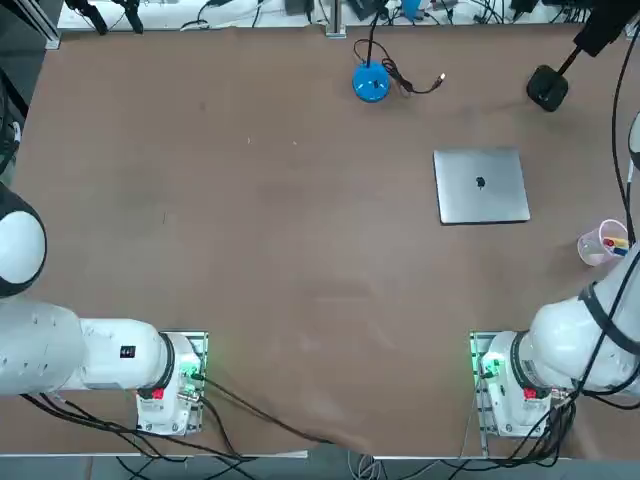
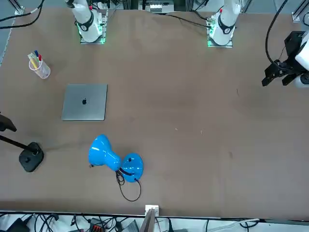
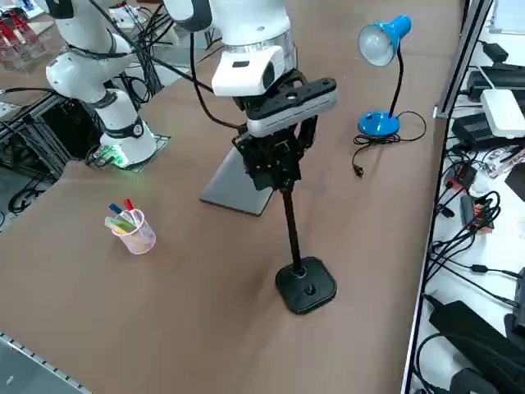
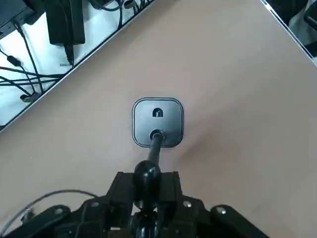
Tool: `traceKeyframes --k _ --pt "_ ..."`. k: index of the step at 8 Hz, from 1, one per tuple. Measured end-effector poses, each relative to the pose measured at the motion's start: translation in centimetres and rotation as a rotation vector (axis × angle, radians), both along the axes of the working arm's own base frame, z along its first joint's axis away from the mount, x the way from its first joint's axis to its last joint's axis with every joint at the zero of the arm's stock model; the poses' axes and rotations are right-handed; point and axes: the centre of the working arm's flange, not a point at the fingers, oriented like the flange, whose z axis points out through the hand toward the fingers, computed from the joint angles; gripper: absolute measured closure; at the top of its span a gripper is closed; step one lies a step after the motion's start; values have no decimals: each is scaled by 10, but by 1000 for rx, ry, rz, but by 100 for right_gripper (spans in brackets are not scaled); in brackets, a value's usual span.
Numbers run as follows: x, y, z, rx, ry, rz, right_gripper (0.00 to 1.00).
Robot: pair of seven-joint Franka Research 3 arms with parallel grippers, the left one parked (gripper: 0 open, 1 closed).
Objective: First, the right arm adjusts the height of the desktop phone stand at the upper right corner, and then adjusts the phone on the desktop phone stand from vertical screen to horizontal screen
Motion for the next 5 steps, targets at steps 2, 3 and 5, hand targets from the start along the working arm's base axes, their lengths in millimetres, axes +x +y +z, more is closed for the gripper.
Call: traceKeyframes --k 2,3,5 --pt "4 8 -4 3 3 -21 72" --pt "5 11 -7 4 7 -24 72" --pt "8 9 -19 7 23 -28 72"
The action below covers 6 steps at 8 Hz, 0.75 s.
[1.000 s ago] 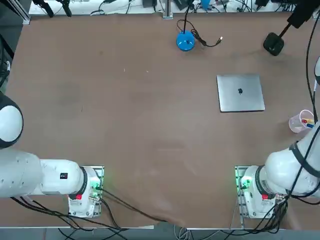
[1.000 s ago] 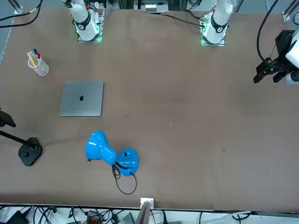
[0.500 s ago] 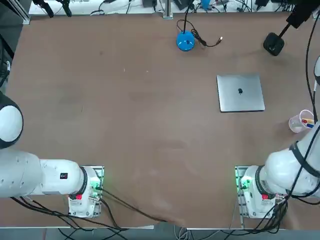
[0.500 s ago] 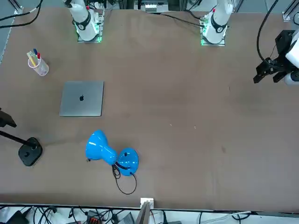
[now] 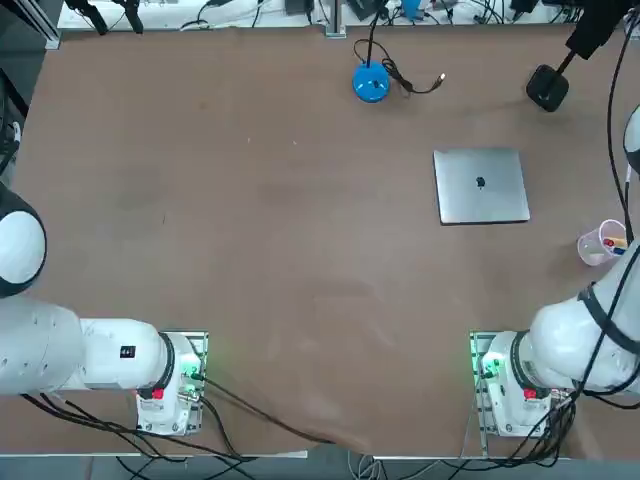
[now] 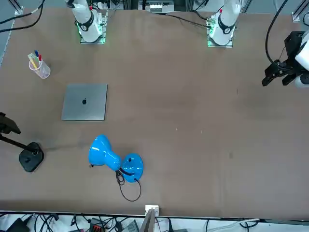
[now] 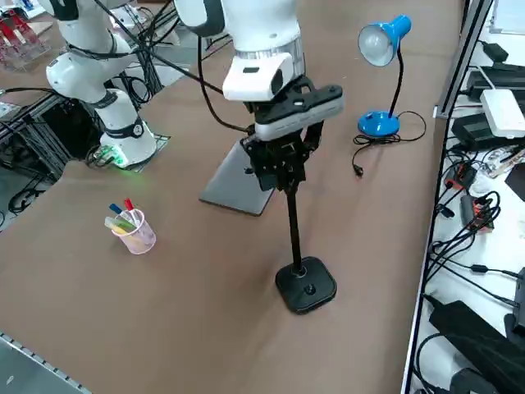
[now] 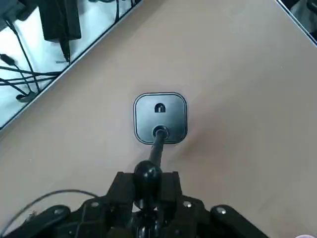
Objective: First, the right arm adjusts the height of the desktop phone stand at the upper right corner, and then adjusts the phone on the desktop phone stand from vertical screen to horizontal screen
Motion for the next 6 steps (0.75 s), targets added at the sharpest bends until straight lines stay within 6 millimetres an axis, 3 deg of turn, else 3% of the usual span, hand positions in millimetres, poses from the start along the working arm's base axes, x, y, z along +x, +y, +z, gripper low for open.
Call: traceKeyframes --k 6 --pt "12 -7 -52 2 37 -7 72"
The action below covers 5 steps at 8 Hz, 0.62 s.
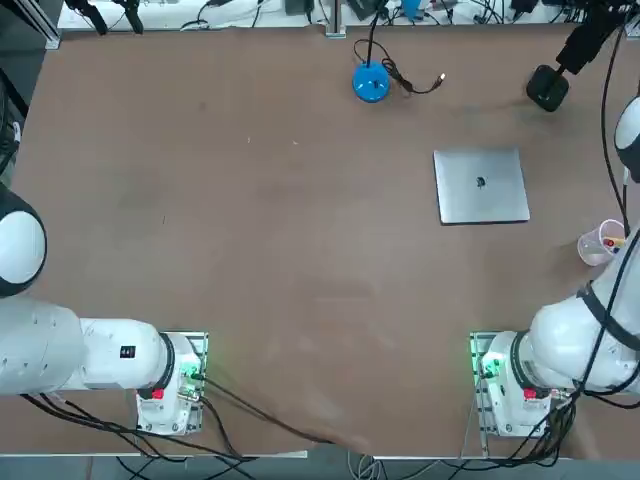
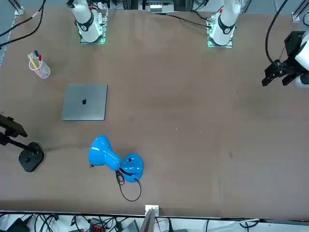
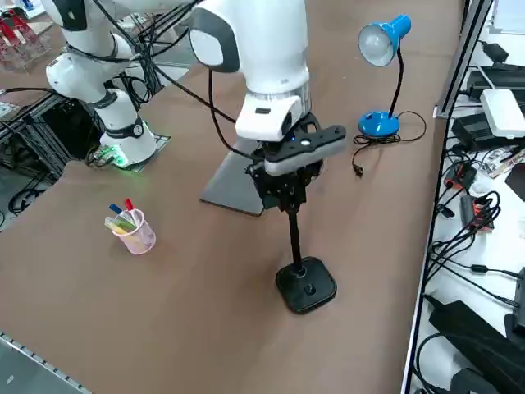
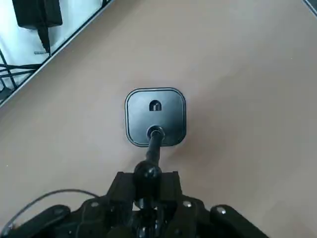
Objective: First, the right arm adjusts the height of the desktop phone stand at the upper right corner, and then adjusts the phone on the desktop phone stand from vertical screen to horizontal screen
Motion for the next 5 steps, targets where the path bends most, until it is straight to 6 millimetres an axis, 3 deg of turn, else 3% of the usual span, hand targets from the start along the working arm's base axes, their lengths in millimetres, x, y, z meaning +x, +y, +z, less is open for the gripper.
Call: traceKeyframes --k 5 --pt "5 -4 -25 0 11 -4 72"
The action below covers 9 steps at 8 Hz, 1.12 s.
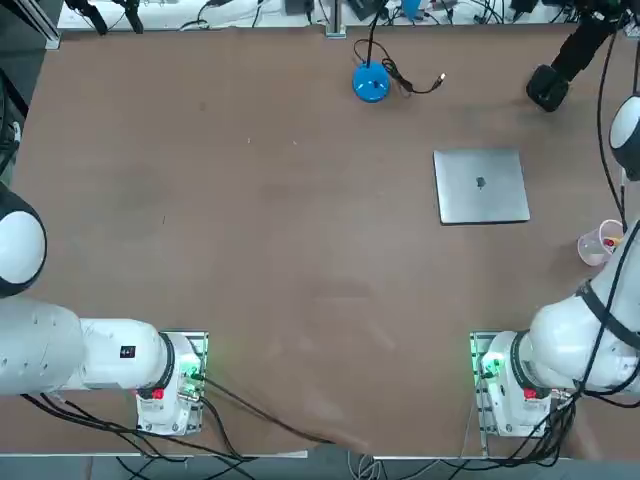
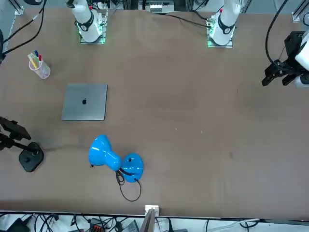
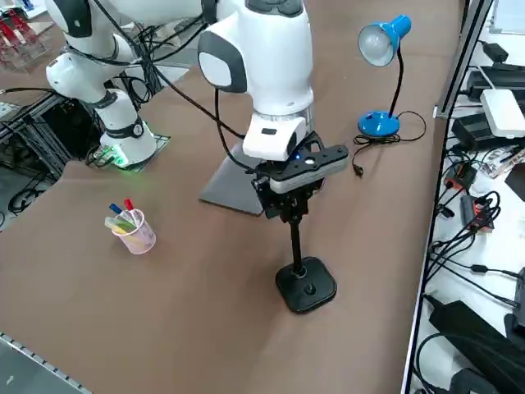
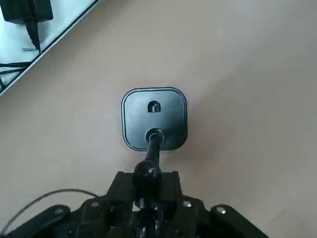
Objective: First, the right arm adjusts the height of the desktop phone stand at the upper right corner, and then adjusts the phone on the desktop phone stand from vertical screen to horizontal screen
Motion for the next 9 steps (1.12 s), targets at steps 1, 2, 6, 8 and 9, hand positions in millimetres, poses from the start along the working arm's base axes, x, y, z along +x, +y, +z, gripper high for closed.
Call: traceKeyframes --k 1,2,6,8,9 --pt "0 -2 -4 1 3 -2 72" --pt "0 -3 -9 3 8 -5 72" --pt "3 -7 -19 -3 -6 -7 72" --pt "3 -8 -19 -4 -9 -9 72" --pt "3 -8 -19 -4 -10 -9 70"
